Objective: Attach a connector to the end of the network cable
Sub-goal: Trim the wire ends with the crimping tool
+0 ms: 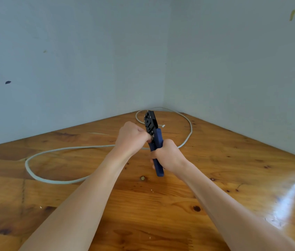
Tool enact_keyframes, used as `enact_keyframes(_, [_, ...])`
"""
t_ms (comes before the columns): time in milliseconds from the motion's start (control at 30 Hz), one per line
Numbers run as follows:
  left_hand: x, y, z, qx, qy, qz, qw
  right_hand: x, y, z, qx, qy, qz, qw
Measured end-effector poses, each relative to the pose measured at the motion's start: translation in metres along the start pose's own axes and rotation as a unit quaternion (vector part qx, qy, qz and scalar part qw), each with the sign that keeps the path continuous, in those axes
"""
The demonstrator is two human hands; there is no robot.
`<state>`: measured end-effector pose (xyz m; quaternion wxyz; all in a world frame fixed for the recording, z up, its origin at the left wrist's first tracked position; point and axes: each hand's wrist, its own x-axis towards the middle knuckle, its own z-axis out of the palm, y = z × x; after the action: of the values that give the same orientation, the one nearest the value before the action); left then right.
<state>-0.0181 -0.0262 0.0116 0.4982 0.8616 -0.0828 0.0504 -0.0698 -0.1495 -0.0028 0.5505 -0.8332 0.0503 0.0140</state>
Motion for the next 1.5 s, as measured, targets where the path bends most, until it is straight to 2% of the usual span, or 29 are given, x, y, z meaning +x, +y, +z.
enact_keyframes(567, [0.009,0.012,0.009,0.081,0.022,-0.027,0.996,0.02,-0.005,0.002,0.044,0.008,0.12,0.992])
enact_keyframes(867, [0.014,0.018,0.007,0.114,0.007,0.0,0.993,0.016,-0.004,0.003,0.083,0.02,0.095,0.992])
enact_keyframes(1500, [0.014,0.012,0.003,0.087,0.023,-0.005,0.996,0.014,-0.009,0.006,0.036,0.026,0.076,0.996])
